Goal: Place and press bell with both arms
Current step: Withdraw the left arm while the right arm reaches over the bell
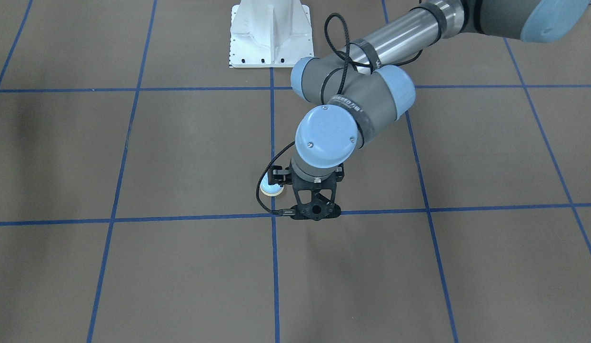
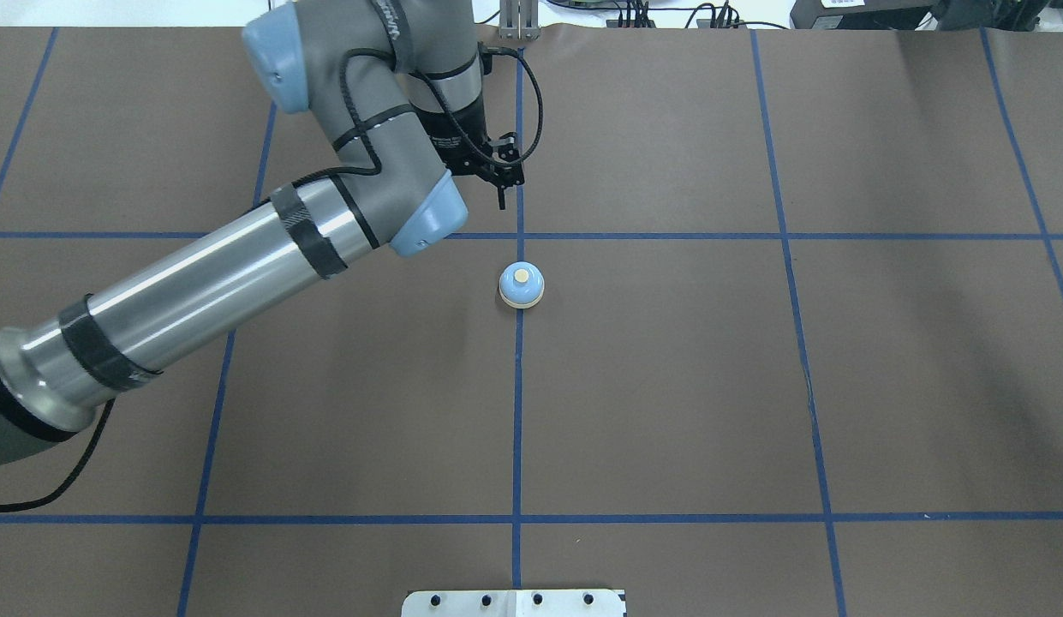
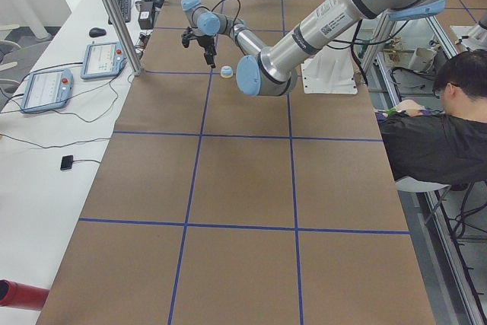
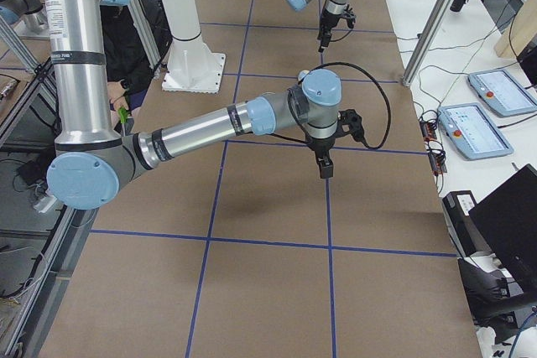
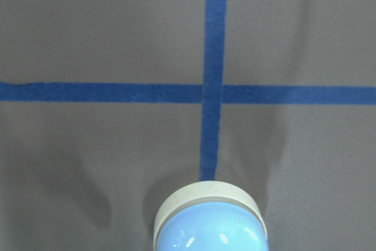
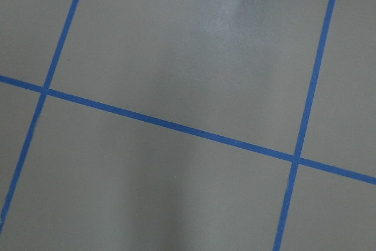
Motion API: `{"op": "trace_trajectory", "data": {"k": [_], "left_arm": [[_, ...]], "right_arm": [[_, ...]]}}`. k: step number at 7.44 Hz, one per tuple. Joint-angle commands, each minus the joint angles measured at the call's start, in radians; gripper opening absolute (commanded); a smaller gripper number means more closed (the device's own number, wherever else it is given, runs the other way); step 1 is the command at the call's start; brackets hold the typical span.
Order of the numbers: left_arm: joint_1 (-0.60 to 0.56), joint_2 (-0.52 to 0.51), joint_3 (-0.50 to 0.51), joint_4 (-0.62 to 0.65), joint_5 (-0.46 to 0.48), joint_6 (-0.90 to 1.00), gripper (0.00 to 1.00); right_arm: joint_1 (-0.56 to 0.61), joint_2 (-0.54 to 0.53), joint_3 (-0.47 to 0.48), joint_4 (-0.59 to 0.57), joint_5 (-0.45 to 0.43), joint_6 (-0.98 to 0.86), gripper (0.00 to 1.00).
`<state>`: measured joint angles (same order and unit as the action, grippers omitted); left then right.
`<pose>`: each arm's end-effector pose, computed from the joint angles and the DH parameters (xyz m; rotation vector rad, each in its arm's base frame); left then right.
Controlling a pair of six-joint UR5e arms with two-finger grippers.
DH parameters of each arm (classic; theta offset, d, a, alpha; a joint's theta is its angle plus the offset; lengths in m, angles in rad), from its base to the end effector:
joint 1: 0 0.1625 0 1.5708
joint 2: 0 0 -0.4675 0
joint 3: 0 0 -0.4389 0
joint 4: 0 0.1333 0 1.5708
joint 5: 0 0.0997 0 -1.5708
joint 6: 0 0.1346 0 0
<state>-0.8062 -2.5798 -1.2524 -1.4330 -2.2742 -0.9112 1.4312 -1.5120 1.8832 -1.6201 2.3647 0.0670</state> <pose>0.5708 -0.6618 0.1670 -0.1546 0.8506 0.0570 -0.0411 -0.5606 0.5280 0.2222 -0.8149 -0.1960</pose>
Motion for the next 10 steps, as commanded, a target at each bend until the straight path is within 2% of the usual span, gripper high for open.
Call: {"op": "trace_trajectory", "data": {"k": [1,2,4,6,7,8,9,10], "left_arm": [[-0.095,0.203,-0.277,0.036,0.002,0.093,0.99],[-0.125,0.33,-0.408,0.036,0.001,0.215,0.99],[-0.216,0.533,-0.566,0.037,-0.001,0.412,0.99],[-0.322,0.66,-0.61,0.037,-0.002,0.611,0.99],[-0.365,0.731,-0.616,0.036,-0.001,0.732,0.99],[-0.425,0.792,-0.625,0.034,-0.004,0.841,0.99],[-0.477,0.864,-0.628,0.033,-0.008,0.898,0.99],[-0.525,0.93,-0.631,0.025,-0.01,0.985,0.99]], "right_arm": [[-0.058,0.015,0.029,0.006,0.033,0.02,1.0],[-0.093,0.091,0.018,0.006,0.031,0.098,1.0],[-0.208,0.223,0.024,0.003,0.027,0.366,1.0],[-0.343,0.364,0.016,0.006,-0.048,0.558,1.0],[-0.426,0.415,0.02,0.006,-0.123,0.671,1.0],[-0.545,0.47,0.014,0.008,-0.245,0.739,1.0],[-0.637,0.54,-0.028,0.008,-0.347,0.77,1.0],[-0.681,0.617,-0.092,0.008,-0.36,0.85,1.0]]}}
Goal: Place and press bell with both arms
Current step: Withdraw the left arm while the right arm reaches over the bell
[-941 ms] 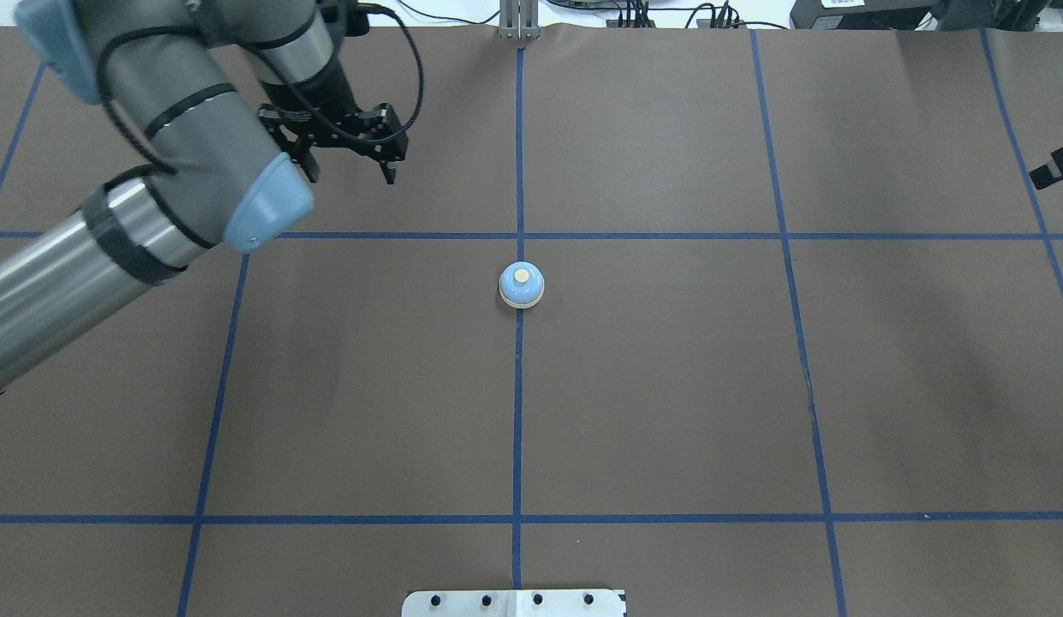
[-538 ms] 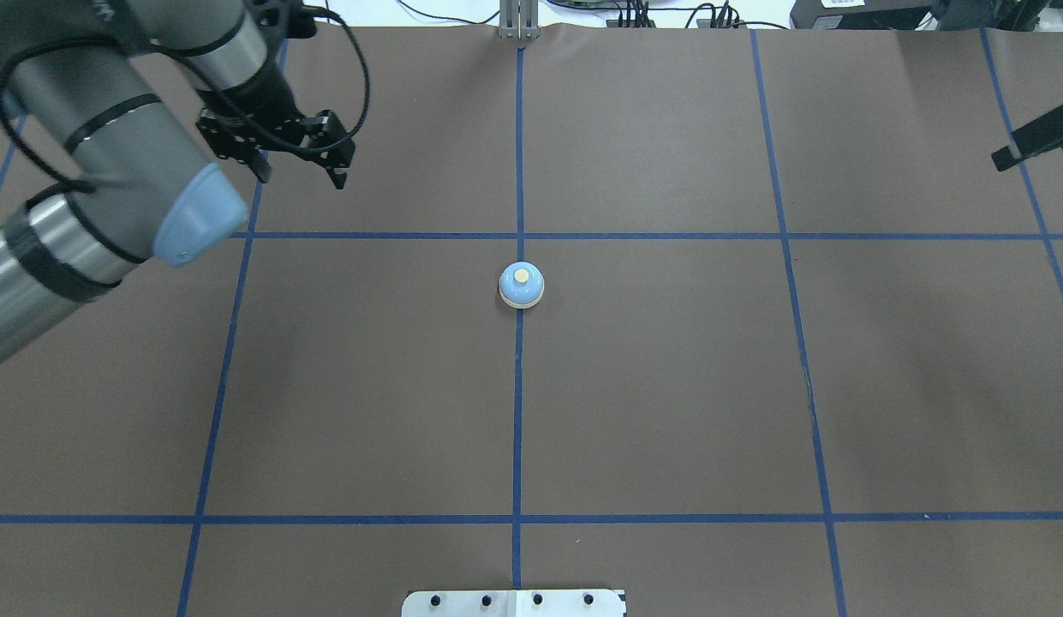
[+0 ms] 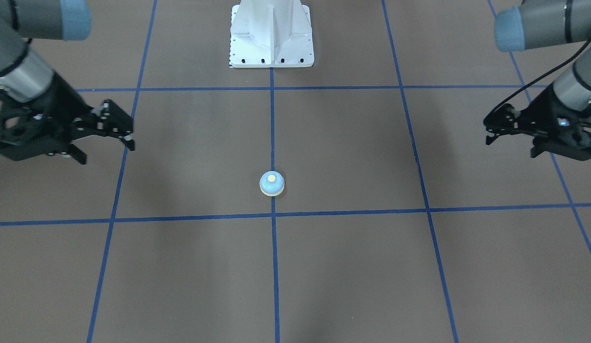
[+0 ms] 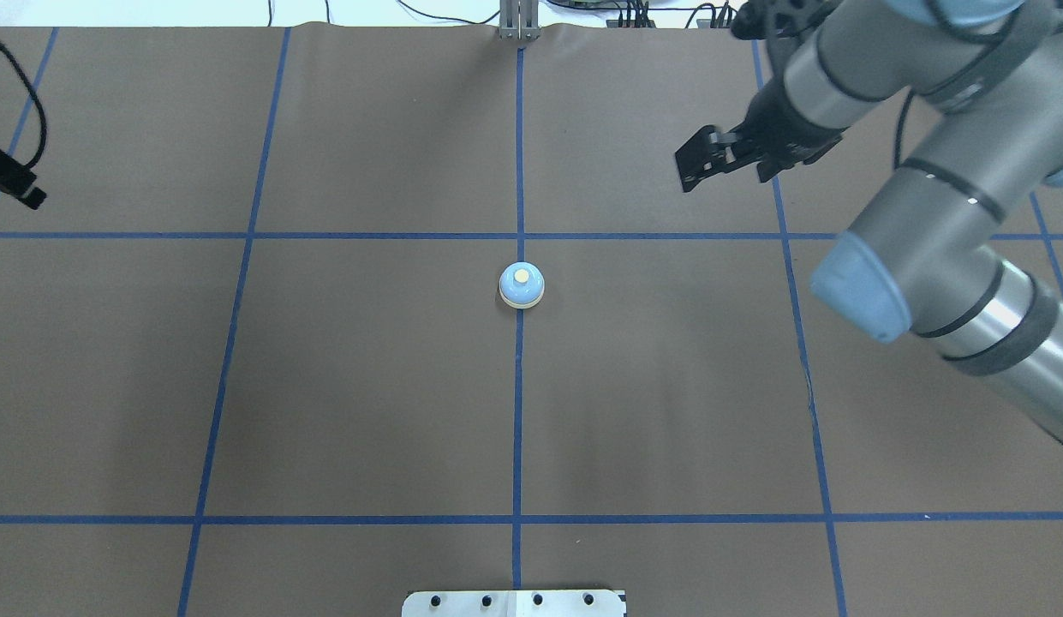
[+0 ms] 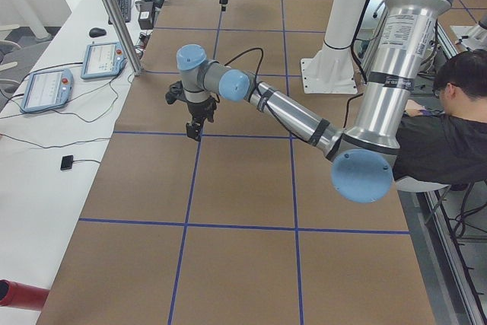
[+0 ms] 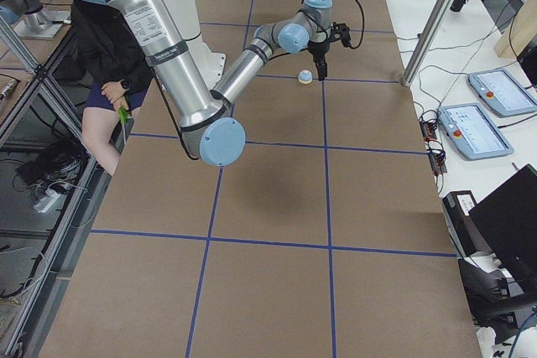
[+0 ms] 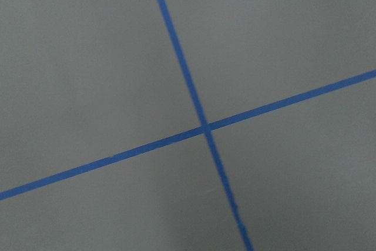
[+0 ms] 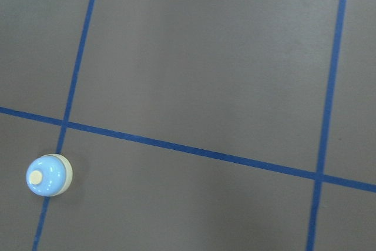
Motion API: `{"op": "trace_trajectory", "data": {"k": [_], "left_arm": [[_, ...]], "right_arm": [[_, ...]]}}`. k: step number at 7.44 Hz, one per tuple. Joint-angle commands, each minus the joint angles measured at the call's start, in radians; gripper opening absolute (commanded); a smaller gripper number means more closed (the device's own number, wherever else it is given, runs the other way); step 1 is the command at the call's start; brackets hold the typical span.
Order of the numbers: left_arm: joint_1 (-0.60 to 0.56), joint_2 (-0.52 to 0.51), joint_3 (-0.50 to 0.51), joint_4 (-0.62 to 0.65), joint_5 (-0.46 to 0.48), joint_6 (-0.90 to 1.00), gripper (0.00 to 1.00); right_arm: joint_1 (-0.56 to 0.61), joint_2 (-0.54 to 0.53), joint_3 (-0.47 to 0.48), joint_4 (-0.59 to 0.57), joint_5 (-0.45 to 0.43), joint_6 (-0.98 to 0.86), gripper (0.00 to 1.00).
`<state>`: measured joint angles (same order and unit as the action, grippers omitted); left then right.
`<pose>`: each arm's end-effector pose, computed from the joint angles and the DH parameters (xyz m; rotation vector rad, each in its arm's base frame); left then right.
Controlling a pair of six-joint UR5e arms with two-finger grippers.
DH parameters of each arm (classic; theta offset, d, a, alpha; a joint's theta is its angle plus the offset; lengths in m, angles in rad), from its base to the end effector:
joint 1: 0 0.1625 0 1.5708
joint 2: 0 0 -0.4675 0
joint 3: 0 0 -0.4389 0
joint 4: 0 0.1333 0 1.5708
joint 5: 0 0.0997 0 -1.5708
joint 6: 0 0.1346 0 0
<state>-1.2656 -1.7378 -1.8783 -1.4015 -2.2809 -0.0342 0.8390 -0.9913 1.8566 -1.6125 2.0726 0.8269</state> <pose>0.1350 -0.5801 0.4904 0.1700 0.7478 0.3660 -0.4133 -0.5628 0.2266 0.2406 -0.9016 -0.1185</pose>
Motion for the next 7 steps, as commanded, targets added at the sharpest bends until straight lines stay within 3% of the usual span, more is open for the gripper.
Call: {"op": "trace_trajectory", "data": {"k": [1,3,5,6,7], "left_arm": [[-0.131,0.143,-0.005,-0.01,-0.005,0.196,0.99],[-0.259,0.28,-0.013,-0.017,-0.006,0.212,1.0],[-0.3,0.445,-0.07,-0.123,-0.006,0.25,1.0],[-0.311,0.49,-0.074,-0.163,-0.008,0.251,1.0],[-0.313,0.5,-0.081,-0.168,-0.008,0.251,1.0]], "right_arm": [[-0.121,0.184,-0.151,-0.001,-0.083,0.122,1.0],[-0.187,0.313,-0.306,-0.003,-0.146,0.19,1.0],[-0.218,0.445,-0.484,0.0,-0.149,0.25,0.99],[-0.224,0.472,-0.558,0.003,-0.176,0.23,0.91],[-0.225,0.474,-0.6,0.003,-0.183,0.178,0.57]]}}
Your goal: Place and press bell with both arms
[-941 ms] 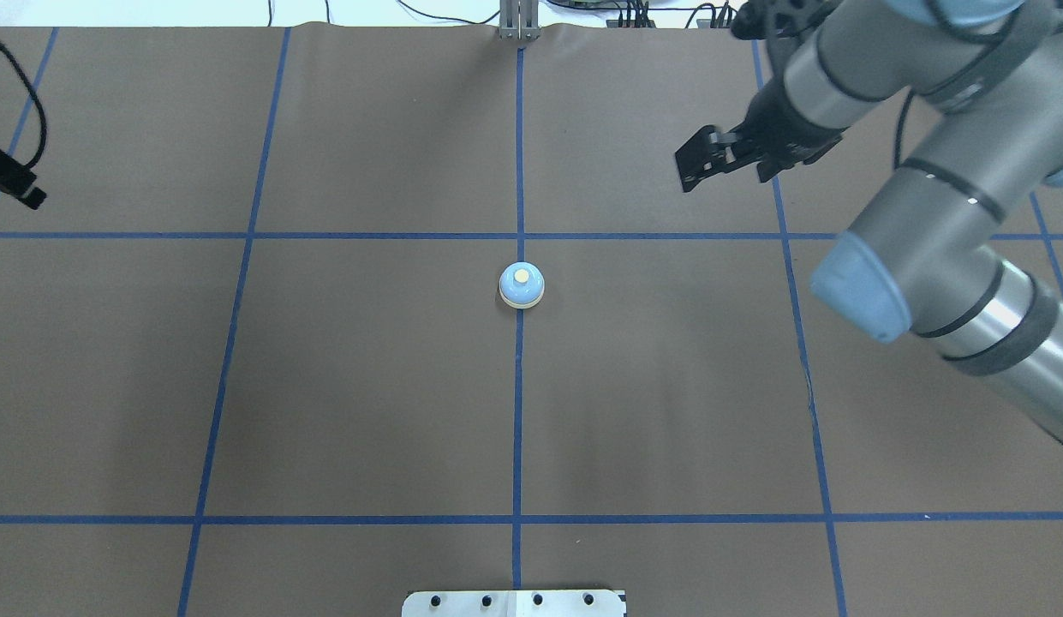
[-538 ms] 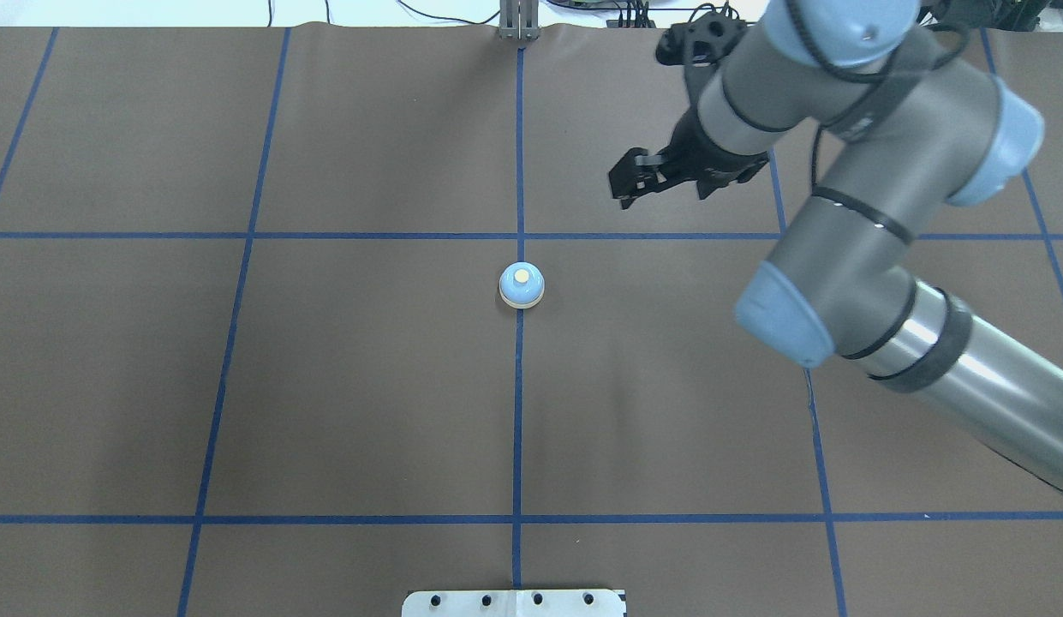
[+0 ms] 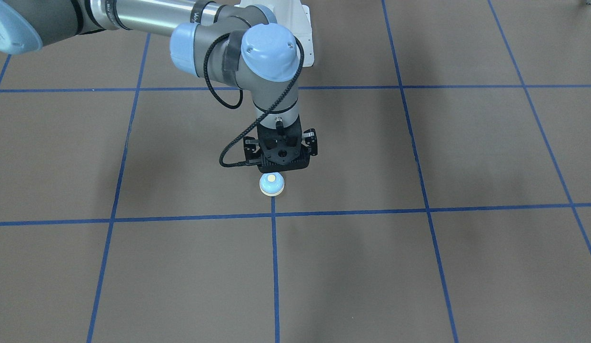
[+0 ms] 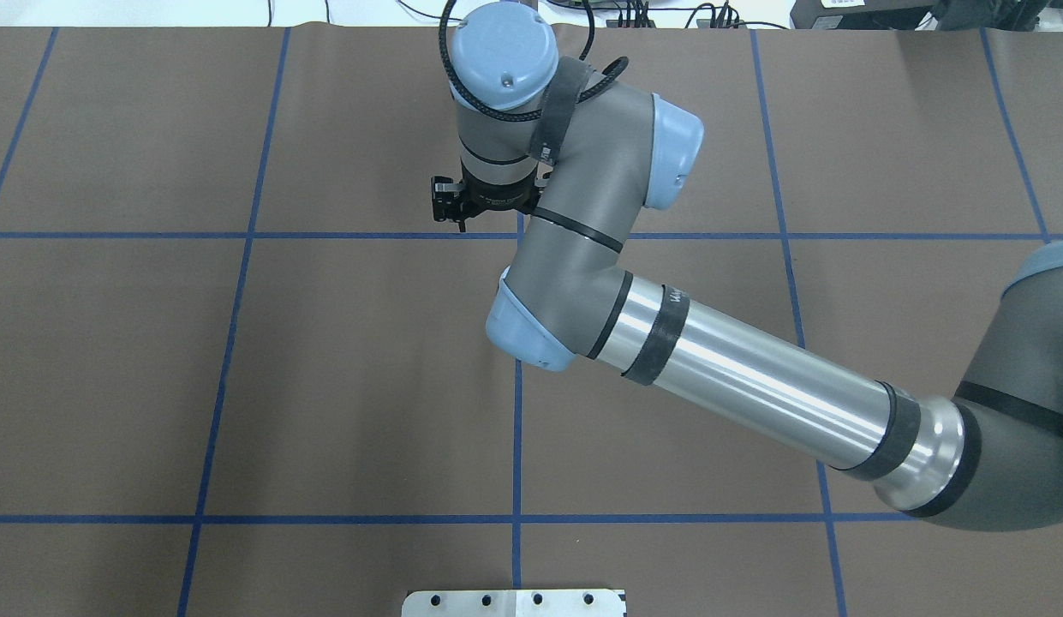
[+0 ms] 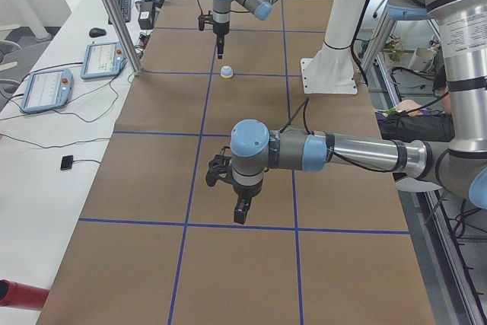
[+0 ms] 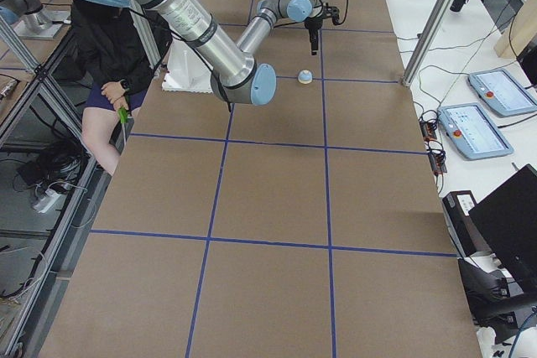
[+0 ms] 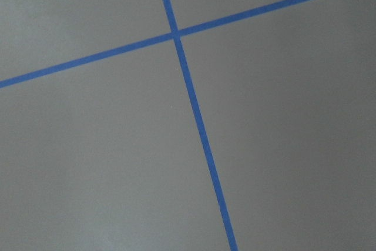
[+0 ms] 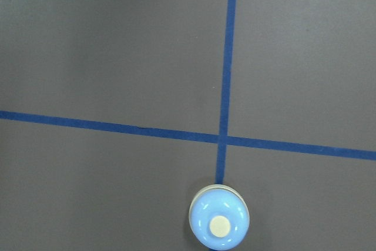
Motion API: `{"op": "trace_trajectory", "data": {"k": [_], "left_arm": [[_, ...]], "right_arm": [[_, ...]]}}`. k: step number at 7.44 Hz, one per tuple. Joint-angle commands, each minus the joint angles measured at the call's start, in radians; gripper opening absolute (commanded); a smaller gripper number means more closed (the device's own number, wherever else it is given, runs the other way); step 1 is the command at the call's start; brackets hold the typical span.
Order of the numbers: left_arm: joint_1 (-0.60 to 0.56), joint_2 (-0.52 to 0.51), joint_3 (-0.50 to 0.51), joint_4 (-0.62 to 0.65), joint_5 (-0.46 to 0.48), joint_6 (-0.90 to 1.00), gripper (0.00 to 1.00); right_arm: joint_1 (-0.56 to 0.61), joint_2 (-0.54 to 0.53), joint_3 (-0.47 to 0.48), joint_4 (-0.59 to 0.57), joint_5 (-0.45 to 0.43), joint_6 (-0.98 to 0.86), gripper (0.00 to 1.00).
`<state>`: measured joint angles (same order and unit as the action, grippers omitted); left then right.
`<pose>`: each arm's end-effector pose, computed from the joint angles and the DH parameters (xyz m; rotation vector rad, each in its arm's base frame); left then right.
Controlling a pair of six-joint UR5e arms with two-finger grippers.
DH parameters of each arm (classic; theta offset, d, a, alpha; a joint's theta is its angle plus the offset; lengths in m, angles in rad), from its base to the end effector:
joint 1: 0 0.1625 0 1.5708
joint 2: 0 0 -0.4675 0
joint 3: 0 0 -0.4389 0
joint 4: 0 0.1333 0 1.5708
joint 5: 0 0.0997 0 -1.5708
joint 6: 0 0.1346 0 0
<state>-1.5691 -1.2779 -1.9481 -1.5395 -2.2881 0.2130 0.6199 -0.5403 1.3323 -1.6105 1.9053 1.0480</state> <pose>-0.0441 -0.4074 0.6691 0.1264 0.7093 0.2244 -0.6554 -0.5773 0.1153 0.1349 -0.7985 -0.0341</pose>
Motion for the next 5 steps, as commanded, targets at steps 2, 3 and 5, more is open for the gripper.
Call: {"op": "trace_trajectory", "data": {"k": [2,3,5], "left_arm": [[-0.012,0.041,-0.008,-0.03,-0.001,0.003,1.0],[-0.012,0.04,-0.008,-0.03,-0.001,0.002,1.0],[-0.012,0.04,-0.005,-0.03,-0.001,0.0,1.0]], "right_arm": [[-0.005,0.019,-0.108,0.003,-0.008,-0.103,0.0],[-0.006,0.014,-0.116,0.014,0.0,-0.103,0.0],[-0.008,-0.021,-0.117,0.052,0.021,-0.098,0.0]]}}
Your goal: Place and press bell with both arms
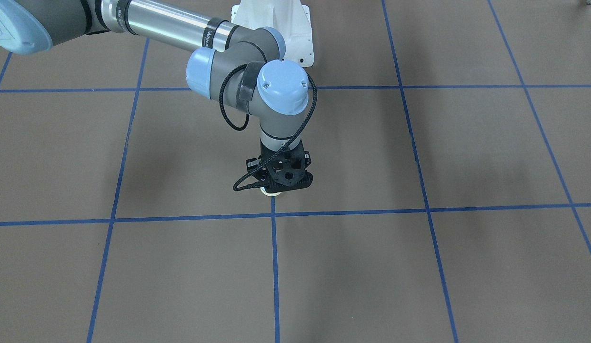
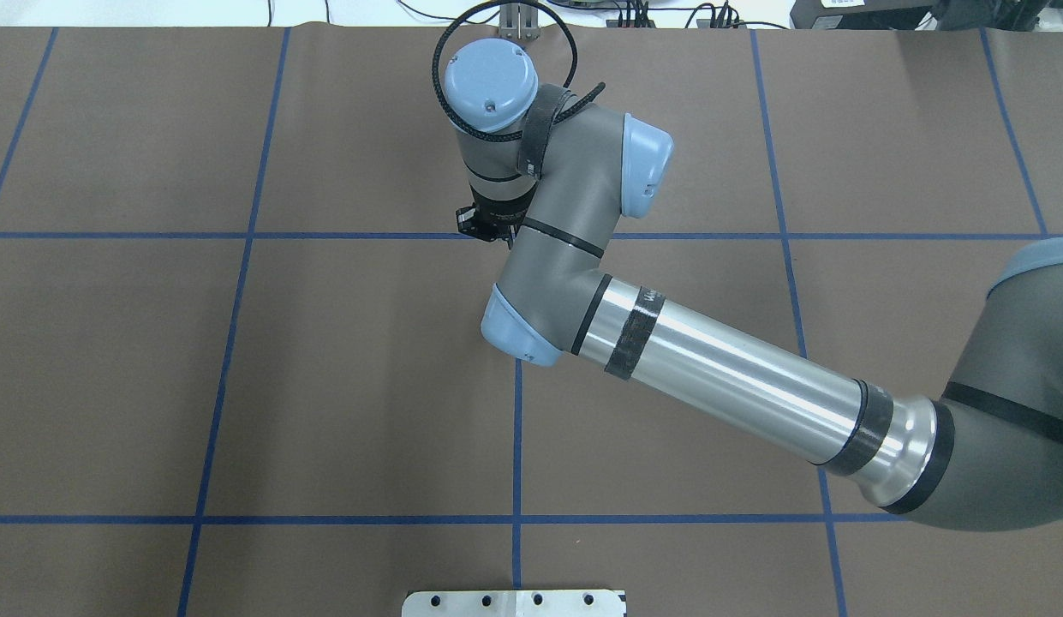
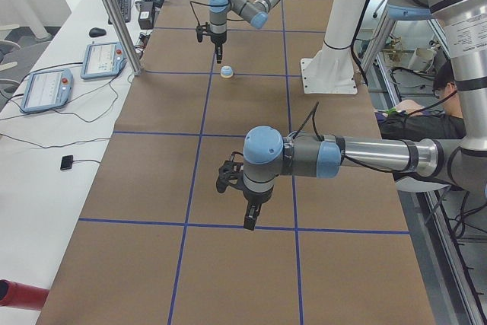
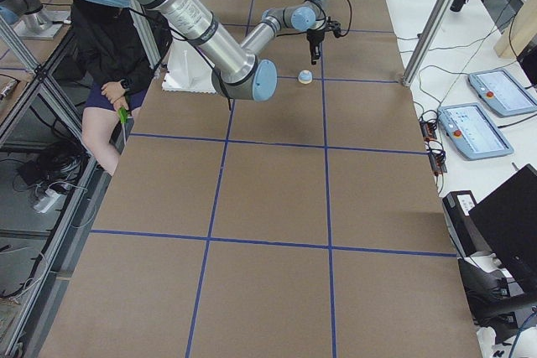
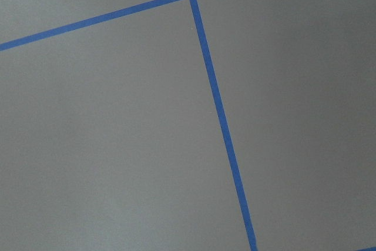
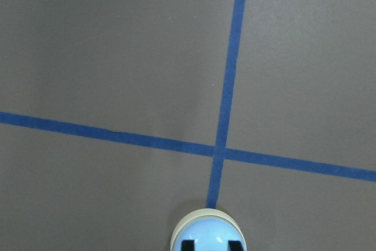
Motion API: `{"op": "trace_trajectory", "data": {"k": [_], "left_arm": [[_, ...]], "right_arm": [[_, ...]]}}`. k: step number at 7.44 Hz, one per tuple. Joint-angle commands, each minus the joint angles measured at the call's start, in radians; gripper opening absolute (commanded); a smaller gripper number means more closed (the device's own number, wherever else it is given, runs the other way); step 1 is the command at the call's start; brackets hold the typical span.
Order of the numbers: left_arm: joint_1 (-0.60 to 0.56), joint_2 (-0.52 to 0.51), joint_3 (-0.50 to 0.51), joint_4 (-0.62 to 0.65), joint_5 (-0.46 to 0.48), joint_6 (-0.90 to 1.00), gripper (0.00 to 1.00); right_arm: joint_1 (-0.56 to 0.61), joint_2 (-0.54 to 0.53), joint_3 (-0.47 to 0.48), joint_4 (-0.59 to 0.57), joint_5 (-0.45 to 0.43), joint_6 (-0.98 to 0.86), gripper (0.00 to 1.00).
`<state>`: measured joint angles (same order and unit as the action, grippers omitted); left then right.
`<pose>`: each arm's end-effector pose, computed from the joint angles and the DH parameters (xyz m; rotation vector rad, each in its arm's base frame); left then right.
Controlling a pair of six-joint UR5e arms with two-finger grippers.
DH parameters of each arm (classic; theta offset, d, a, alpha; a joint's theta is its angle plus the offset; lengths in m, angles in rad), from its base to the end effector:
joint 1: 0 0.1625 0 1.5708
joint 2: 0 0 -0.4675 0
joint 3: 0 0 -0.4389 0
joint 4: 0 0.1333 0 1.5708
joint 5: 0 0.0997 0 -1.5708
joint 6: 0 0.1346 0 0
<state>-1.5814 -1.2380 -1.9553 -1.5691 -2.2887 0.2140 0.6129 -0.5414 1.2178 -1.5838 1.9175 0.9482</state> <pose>-0.0489 -0.3897 0.6779 0.1282 0.7093 0.2125 -0.6853 -0.5890 0.1670 0.1082 -0.7287 -0.1242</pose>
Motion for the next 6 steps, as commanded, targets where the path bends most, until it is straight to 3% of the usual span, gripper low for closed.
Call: {"op": "trace_trajectory", "data": {"k": [1,6], "left_arm": [[0.0,0.0,0.001,0.0,0.0,-0.001,1.0],[0.0,0.0,0.003,0.0,0.0,-0.005,1.0]], "right_arm": [[-0.008,-0.034,-0.003,0.051,0.011,0.003,0.0],[-0.032,-0.051,-0.003,0.059,0.014,0.011,0.0]]}}
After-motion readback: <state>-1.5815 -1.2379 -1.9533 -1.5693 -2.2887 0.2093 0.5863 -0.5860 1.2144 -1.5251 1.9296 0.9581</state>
